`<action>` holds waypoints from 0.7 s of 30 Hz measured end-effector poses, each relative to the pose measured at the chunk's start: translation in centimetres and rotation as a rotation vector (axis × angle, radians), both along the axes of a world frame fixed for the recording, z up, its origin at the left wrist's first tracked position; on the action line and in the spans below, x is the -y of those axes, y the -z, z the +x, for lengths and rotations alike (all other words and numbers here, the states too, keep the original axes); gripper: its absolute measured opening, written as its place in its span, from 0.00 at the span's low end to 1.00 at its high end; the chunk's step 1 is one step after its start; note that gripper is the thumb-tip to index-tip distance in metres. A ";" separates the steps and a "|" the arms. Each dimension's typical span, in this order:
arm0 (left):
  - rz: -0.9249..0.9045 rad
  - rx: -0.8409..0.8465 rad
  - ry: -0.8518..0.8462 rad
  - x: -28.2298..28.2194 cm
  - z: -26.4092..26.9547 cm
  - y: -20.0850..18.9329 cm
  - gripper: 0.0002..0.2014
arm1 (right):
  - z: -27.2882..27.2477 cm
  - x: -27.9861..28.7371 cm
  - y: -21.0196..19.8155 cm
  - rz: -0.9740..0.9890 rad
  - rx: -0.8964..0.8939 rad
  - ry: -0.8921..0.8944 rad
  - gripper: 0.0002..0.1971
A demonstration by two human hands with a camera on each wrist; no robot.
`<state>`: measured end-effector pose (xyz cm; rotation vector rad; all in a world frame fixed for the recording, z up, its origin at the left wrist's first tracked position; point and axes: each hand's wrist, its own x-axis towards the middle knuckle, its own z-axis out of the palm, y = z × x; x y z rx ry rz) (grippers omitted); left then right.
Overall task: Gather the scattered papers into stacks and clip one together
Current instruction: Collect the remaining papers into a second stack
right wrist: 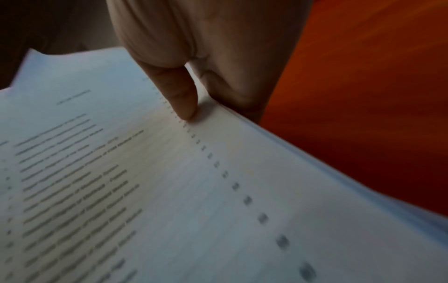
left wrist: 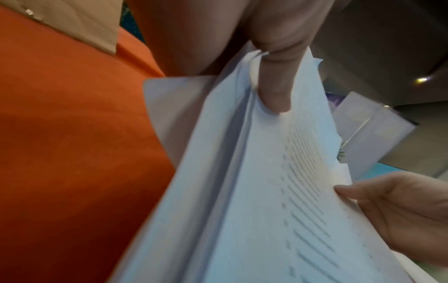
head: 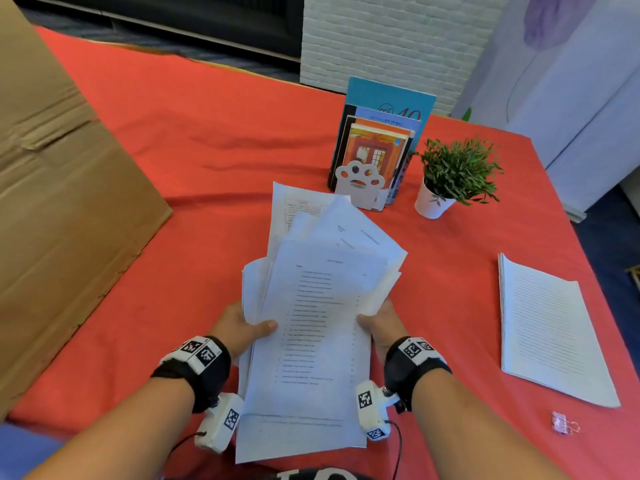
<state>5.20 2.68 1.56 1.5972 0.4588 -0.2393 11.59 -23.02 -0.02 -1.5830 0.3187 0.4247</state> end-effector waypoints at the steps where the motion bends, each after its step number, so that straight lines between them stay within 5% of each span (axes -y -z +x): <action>1: -0.004 0.039 0.001 0.1 0.0 -0.9 0.19 | 0.1 -0.1 -1.3 0.050 0.034 -0.028 0.27; 11: 0.006 0.455 -0.112 0.2 2.2 -8.0 0.10 | 1.7 -0.9 -10.7 0.332 0.544 0.038 0.28; 17: 0.011 0.417 -0.066 0.2 1.1 -7.2 0.15 | -0.8 -0.1 -11.2 0.393 0.505 0.025 0.35; 21: 0.054 0.312 -0.054 0.3 0.8 -6.4 0.19 | -1.7 -0.2 -11.6 0.341 0.487 0.025 0.30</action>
